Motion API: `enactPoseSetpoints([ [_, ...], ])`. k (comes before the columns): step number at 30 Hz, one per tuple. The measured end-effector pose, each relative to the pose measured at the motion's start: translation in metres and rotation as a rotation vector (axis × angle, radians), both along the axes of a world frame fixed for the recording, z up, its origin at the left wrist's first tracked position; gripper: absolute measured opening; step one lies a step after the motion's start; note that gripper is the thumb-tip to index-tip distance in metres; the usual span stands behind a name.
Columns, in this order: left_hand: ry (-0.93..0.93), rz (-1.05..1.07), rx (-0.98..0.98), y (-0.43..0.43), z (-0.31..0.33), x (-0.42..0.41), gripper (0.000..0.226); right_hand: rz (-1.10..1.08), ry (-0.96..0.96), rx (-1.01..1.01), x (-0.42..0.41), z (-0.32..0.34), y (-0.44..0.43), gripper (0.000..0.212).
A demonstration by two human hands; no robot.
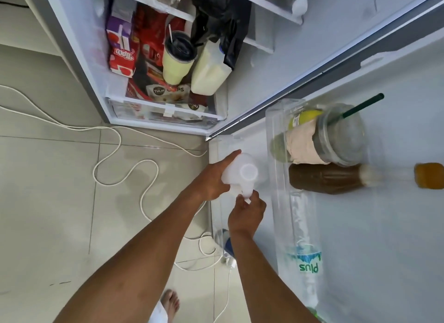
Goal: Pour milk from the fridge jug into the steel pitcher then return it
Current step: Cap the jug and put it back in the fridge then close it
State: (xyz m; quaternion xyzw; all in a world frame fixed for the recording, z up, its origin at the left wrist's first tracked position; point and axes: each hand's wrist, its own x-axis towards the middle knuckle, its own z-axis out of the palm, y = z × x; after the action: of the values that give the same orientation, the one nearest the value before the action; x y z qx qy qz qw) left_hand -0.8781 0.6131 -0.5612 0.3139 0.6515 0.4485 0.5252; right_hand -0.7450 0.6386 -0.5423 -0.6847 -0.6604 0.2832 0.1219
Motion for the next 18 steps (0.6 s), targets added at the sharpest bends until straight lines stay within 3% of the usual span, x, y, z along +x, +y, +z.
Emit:
enactPoseSetpoints([
  [4,0.037,-0.052,0.008,0.009,-0.017,0.007,0.104,-0.038,0.005,0.003,0.007,-0.020,0.002,0.023],
  [11,0.234,-0.140,0.002,0.027,-0.038,0.015,0.081,-0.176,0.119,-0.063,0.007,-0.032,0.002,0.007],
  [18,0.289,-0.183,-0.026,0.030,-0.062,0.027,0.070,-0.215,0.133,-0.138,0.014,-0.055,-0.006,0.013],
])
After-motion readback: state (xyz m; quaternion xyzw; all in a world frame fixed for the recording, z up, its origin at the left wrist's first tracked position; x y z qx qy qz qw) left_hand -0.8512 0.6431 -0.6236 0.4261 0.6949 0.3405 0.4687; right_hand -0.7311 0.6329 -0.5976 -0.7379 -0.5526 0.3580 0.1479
